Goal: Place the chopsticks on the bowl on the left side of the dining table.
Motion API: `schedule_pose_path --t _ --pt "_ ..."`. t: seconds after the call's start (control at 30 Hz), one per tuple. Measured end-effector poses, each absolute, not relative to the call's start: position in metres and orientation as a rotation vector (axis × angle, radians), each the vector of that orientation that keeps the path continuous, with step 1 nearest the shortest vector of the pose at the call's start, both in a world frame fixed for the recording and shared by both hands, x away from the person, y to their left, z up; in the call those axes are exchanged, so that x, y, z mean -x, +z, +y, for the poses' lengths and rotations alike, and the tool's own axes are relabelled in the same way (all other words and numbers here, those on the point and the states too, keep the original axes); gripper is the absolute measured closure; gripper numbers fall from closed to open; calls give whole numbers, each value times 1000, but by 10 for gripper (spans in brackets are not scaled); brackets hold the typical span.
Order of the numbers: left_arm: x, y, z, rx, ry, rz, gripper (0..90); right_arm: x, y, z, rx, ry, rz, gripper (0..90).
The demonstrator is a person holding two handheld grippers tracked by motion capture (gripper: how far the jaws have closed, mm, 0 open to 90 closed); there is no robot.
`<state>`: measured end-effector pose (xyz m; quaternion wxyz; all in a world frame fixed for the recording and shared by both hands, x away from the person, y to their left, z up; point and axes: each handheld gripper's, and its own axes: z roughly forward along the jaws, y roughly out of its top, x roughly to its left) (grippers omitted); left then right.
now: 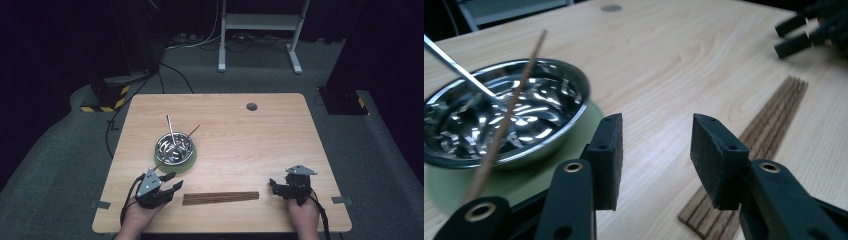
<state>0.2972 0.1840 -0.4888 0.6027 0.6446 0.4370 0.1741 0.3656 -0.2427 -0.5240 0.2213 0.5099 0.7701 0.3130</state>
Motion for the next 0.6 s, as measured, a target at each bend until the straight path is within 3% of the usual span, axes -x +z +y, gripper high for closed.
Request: schedule_pose_path --t 0.3,0.6 --pt "-301 -510 161 -1587 344 1014 592 -366 -524 -242 -1404 870 2133 123" --pt "-303 -516 158 -1613 351 1029 556 -365 -524 -242 -1395 870 2154 121"
